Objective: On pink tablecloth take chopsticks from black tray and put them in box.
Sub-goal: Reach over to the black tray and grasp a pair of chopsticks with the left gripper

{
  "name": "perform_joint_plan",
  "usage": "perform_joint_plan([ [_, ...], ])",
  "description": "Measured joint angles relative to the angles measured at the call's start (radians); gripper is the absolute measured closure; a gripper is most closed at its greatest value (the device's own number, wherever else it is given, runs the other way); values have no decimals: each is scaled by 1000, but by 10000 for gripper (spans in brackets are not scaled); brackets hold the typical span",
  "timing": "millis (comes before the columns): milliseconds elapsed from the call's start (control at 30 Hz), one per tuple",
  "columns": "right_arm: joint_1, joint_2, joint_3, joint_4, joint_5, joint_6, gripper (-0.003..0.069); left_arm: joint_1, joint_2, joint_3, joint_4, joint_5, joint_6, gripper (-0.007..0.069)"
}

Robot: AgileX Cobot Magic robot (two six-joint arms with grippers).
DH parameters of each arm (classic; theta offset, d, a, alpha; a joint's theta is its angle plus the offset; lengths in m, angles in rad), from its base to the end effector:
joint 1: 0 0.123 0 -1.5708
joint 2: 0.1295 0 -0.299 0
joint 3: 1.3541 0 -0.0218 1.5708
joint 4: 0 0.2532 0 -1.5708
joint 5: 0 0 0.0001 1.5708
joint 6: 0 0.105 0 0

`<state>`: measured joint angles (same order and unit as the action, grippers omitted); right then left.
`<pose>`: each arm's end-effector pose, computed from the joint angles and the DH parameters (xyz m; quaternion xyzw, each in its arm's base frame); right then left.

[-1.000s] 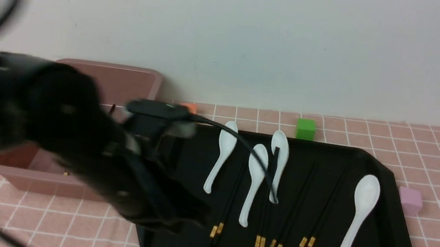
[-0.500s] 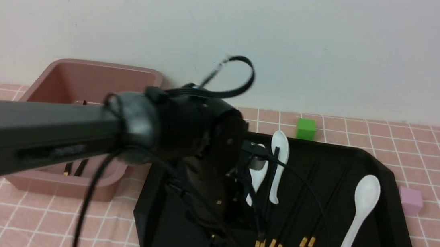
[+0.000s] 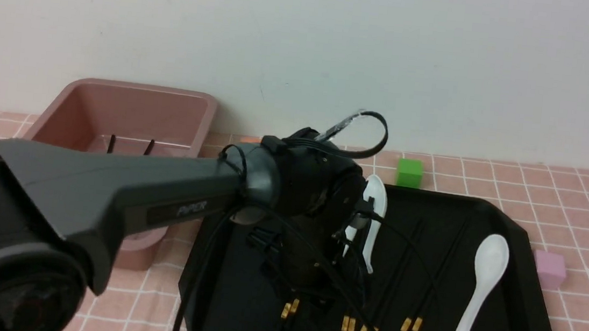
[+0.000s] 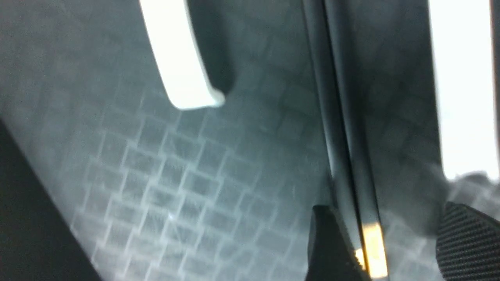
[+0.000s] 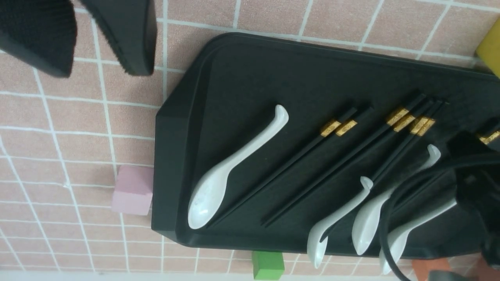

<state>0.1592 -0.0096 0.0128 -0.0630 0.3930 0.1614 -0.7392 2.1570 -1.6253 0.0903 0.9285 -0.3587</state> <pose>0.0533 0.0060 0.1698 -0.0155 0.8071 0.0675 0.5863 0.3412 -0.3008 0.1568 0.2109 0.9718 -0.0185 0.1043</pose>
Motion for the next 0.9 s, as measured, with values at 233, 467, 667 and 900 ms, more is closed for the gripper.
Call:
perform_joint_plan([
  [233,0,0,0,0,0,0,419,48,14,-4,-59,-4,6,244],
  [467,0,0,0,0,0,0,419,51,23,-11,-65,0,39,246],
  [667,0,0,0,0,0,0,419,51,31,-21,-65,13,39,330],
  [900,0,0,0,0,0,0,419,51,31,-21,-67,18,19,502],
])
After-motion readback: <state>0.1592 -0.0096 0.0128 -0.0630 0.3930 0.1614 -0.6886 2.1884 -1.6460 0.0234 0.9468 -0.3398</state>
